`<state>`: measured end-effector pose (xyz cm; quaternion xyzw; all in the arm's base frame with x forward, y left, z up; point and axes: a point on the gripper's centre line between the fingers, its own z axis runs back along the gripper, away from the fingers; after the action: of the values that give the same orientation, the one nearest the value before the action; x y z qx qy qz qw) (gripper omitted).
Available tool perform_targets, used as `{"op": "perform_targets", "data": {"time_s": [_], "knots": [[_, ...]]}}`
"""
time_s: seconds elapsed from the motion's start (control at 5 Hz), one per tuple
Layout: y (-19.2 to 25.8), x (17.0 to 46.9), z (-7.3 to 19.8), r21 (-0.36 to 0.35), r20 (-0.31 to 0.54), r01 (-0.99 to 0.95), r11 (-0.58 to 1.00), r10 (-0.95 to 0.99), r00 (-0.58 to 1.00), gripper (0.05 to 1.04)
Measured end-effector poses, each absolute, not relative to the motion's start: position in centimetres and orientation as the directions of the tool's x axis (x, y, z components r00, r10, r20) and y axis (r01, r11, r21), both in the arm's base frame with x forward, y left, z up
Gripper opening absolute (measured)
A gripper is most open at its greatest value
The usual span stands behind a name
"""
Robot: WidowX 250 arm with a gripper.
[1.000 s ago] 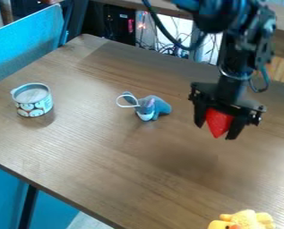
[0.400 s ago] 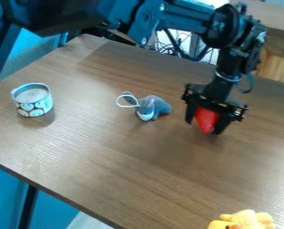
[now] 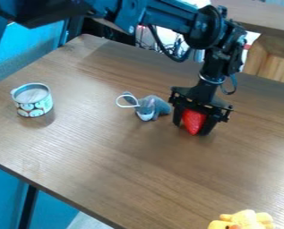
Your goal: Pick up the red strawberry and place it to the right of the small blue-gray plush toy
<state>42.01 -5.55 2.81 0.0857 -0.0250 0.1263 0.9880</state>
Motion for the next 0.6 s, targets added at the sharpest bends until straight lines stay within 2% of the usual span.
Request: {"op": "perform_targets", "data": {"time_s": [0.2, 0.4, 0.6], "knots": [[-5.3, 41.8, 2.8, 0.146, 0.054, -0.248, 0.958, 0.242, 0.969, 0.897], [-5.2, 40.9, 2.9, 0.128, 0.029, -0.256, 0.958, 0.254, 0.967, 1.005], [-5.4, 40.6, 4.9, 0.082, 0.069, -0.274, 0.958, 0.269, 0.961, 1.001]]}}
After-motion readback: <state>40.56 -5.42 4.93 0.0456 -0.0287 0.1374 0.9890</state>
